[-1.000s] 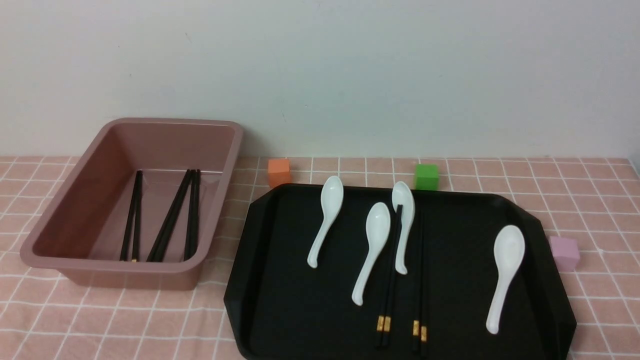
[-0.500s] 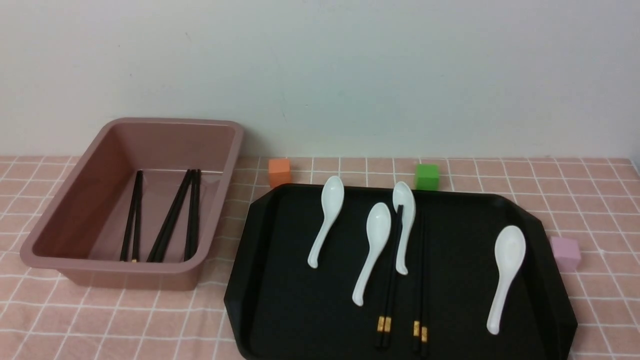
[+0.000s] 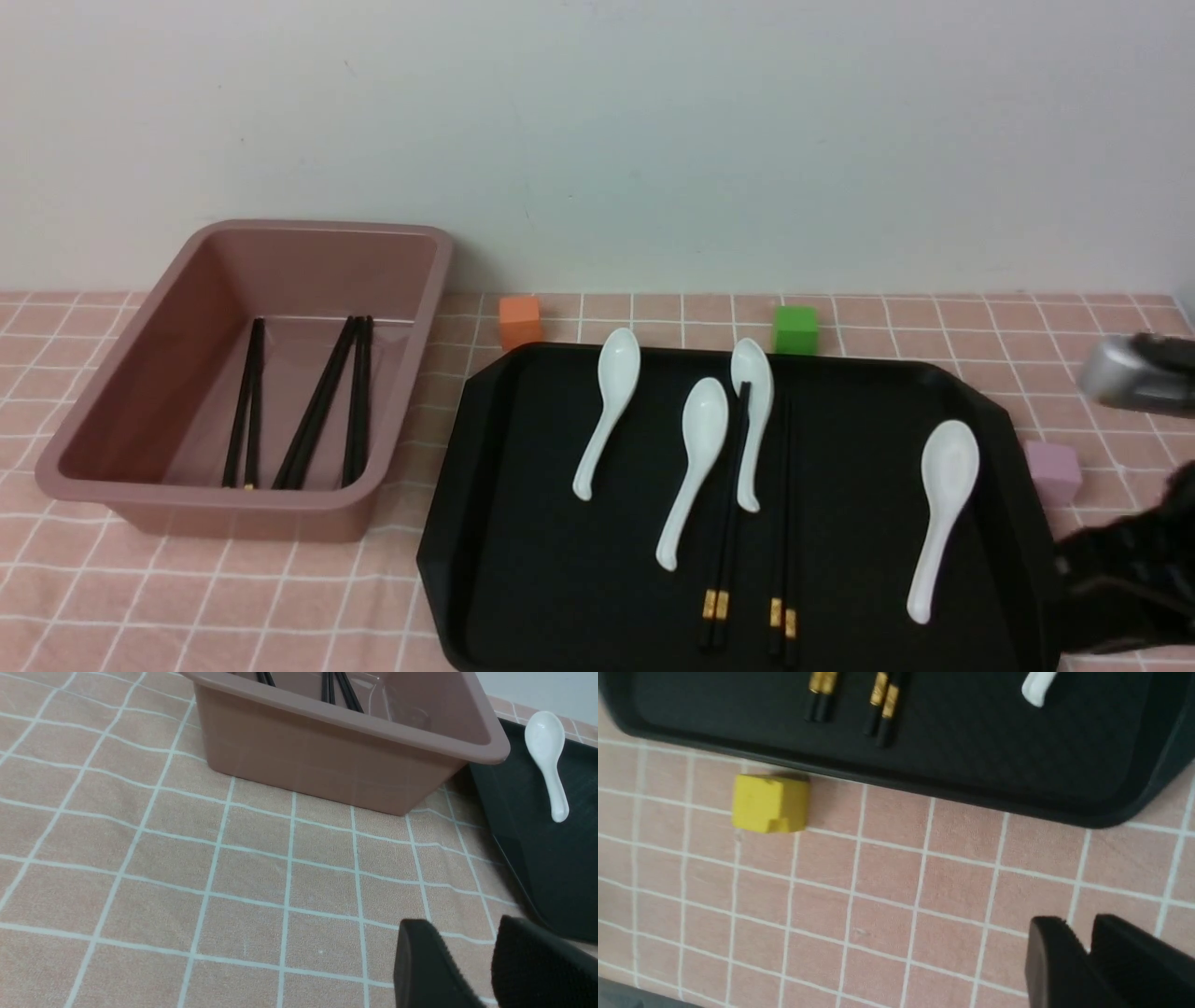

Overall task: On pink tablecloth take chopsticks from black tray and put them in box.
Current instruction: 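Move the gripper over the chopsticks on the black tray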

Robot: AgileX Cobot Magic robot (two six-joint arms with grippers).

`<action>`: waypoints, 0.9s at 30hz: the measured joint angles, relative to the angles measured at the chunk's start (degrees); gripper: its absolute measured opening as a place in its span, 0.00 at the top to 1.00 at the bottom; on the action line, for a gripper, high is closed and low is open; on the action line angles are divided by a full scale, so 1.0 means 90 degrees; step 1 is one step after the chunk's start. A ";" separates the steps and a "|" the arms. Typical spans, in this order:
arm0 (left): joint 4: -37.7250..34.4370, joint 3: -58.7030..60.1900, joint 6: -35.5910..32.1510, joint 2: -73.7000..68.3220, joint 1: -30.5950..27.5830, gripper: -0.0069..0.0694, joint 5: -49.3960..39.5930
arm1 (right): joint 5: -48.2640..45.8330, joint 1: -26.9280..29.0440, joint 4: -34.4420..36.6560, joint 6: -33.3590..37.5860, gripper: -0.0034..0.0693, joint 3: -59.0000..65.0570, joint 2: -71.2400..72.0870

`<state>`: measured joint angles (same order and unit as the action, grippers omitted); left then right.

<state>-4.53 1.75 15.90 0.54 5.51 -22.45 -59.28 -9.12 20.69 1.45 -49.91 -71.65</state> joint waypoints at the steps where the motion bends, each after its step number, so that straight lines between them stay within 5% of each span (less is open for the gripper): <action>1: 0.0000 0.0000 0.0000 0.0000 0.0000 0.60 0.0000 | 0.0058 -0.0241 -0.0022 -0.0106 0.76 -0.0144 -0.0494; 8: 0.0000 0.0000 0.0000 0.0000 0.0000 0.60 0.0000 | 0.0991 -0.2011 -0.0662 -0.1309 0.76 -0.0853 -0.2109; 12: 0.0000 0.0000 0.0000 0.0000 0.0000 0.60 0.0000 | 0.1723 -0.2444 -0.1182 -0.2060 0.75 -0.0989 -0.2469; 18: 0.0000 0.0000 0.0000 0.0000 0.0000 0.60 0.0000 | 0.2465 -0.2495 -0.1474 -0.2938 0.61 -0.1037 -0.2916; 22: 0.0000 0.0000 0.0000 0.0000 0.0000 0.60 0.0000 | 0.2640 -0.2495 -0.1617 -0.3072 0.46 -0.1280 -0.3315; 27: 0.0000 0.0000 0.0000 0.0000 0.0000 0.60 0.0000 | 0.2556 -0.2495 -0.1880 -0.3142 0.40 -0.1643 -0.3713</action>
<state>-4.53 1.75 15.90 0.54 5.51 -22.45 -36.28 -31.57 3.77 -26.82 -64.70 -105.06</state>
